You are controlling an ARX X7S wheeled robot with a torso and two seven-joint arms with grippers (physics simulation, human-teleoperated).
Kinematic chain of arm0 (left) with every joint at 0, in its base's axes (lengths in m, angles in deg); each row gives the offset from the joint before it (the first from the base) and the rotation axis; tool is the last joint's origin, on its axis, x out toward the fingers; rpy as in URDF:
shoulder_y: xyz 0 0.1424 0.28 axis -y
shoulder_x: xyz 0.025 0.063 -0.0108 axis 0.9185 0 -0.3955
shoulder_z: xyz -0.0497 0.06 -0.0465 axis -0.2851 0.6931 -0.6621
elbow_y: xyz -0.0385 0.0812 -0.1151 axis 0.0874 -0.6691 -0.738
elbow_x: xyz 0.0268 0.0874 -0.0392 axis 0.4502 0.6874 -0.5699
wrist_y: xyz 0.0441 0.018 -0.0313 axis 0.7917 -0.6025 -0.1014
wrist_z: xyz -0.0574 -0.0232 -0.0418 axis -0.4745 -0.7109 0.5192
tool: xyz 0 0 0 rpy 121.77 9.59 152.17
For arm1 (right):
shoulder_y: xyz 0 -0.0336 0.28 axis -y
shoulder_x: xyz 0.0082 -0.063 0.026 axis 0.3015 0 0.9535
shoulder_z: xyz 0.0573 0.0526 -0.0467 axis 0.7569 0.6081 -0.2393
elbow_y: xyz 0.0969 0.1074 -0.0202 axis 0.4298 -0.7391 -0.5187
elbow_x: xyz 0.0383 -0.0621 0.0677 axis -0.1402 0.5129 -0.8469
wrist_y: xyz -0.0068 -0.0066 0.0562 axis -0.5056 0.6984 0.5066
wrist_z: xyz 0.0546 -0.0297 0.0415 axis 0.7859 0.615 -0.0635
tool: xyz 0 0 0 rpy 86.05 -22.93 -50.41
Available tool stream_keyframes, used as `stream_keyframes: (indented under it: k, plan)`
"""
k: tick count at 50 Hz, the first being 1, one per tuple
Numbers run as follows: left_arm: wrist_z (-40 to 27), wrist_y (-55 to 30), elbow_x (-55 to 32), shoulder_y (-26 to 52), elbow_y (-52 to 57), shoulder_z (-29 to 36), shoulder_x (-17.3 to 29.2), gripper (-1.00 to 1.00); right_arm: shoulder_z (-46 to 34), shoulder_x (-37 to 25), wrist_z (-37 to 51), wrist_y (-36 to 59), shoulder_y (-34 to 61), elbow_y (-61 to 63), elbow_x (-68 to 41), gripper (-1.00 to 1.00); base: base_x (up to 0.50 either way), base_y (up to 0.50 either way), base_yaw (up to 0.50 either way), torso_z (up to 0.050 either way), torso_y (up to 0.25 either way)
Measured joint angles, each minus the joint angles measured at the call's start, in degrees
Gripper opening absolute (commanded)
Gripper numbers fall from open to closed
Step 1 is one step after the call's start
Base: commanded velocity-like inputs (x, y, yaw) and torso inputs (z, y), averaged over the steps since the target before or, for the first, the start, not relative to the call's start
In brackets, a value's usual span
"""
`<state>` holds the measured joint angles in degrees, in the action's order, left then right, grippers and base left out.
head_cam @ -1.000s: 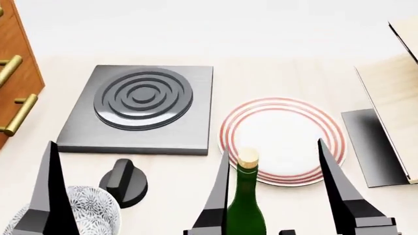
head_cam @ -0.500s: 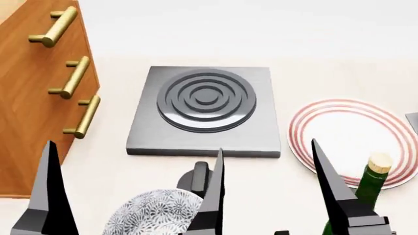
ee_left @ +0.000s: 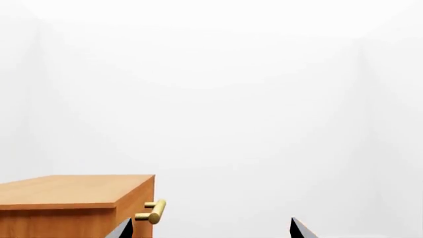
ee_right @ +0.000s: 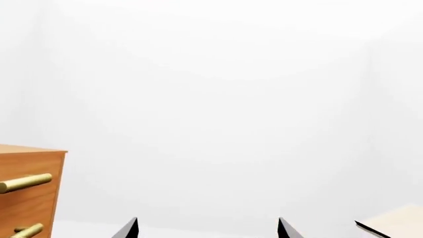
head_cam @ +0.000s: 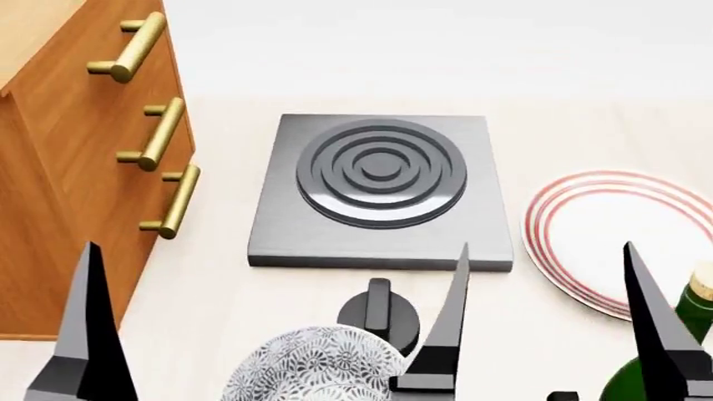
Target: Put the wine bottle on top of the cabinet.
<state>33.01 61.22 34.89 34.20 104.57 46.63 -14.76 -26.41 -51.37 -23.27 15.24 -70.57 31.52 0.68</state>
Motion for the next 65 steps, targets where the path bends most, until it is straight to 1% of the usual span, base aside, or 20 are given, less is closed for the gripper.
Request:
stream_keyframes:
  k: [18, 39, 65]
  plan:
    - [-0.7, 0.9, -0.1, 0.2, -0.8, 0.9, 0.5, 1.0, 4.6, -1.3, 0.9, -2.1, -1.7, -2.0, -1.8, 1.0, 0.0, 0.0, 0.0, 0.0, 0.0]
    - [-1.1, 2.2, -0.7, -0.3, -1.8, 1.2, 1.0, 1.0, 5.2, -1.5, 2.1, -7.8, -4.0, -10.2, -1.3, 1.0, 0.0, 0.0, 0.0, 0.0, 0.0]
    - [-1.7, 3.0, -1.1, -0.6, -2.5, 1.4, 1.7, 1.0, 10.7, -1.7, 3.9, -11.4, -7.3, -15.0, -3.9, 1.0, 0.0, 0.0, 0.0, 0.0, 0.0]
